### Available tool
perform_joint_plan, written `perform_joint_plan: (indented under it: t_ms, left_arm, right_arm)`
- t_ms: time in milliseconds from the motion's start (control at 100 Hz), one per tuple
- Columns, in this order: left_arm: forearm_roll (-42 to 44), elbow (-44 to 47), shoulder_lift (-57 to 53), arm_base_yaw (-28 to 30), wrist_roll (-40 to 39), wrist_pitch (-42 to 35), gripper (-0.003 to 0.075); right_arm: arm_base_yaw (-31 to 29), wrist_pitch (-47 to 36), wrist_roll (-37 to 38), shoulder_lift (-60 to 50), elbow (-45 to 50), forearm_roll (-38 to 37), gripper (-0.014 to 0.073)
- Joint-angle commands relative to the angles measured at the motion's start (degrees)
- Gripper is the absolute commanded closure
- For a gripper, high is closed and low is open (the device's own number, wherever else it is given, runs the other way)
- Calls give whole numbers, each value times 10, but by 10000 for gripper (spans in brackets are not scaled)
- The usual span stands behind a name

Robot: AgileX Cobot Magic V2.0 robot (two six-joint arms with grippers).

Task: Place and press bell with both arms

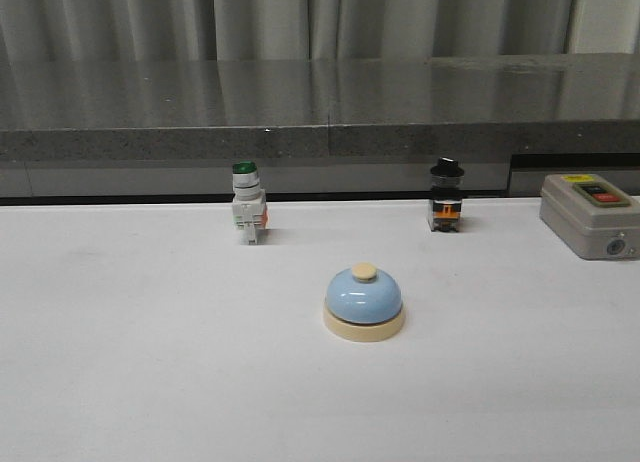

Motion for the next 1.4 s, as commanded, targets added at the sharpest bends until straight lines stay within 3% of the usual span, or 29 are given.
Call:
perform_joint_plan:
  t_ms: [0,160,330,630,1390]
  left_arm:
    - [0,22,-26,23,-7,-54,740]
    - [-3,89,-89,63,-7,-57,740]
    - [-11,148,-146,91,-7,-108,740]
    - [-20,199,-168,97,-7,-171,740]
    - [-21,200,-168,97,-7,-171,740]
  right_arm:
    - [1,-50,-2,-7,-10,-8,654]
    - [1,-50,-2,-7,-10,-8,654]
    - [1,-50,-2,-7,-10,-8,654]
    - [1,-50,-2,-7,-10,-8,654]
    - [1,-50,-2,-7,-10,-8,654]
